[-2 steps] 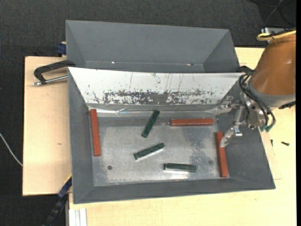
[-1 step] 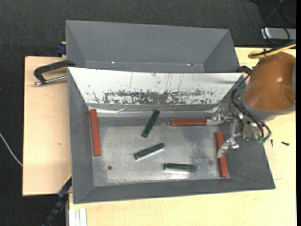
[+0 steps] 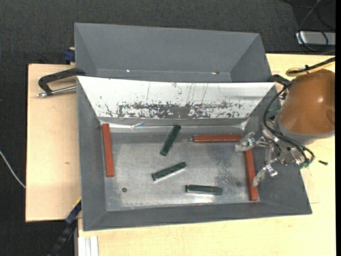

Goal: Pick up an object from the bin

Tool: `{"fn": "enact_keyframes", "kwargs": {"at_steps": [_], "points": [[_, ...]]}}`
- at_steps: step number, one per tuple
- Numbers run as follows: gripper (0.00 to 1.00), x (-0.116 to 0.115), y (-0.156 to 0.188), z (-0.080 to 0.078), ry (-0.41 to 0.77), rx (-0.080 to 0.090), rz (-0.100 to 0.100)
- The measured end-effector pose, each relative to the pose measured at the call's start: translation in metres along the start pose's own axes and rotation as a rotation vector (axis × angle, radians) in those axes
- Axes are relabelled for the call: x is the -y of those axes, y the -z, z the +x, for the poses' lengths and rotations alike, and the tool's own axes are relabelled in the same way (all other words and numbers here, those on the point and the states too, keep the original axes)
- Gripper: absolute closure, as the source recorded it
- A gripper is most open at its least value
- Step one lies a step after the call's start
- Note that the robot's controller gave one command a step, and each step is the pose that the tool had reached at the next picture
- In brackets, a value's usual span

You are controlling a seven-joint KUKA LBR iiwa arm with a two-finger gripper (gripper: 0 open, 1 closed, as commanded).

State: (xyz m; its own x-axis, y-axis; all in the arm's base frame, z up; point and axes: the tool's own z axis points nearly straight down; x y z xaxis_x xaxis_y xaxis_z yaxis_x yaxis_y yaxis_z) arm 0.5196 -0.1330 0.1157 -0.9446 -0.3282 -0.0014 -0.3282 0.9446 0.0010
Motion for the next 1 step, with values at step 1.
{"fn": "enact_keyframes", "kwargs": {"at_steps": [1], "points": [[0.00,0.0065,-0.0003,0.0077,0.302,0.002,0.002]]}}
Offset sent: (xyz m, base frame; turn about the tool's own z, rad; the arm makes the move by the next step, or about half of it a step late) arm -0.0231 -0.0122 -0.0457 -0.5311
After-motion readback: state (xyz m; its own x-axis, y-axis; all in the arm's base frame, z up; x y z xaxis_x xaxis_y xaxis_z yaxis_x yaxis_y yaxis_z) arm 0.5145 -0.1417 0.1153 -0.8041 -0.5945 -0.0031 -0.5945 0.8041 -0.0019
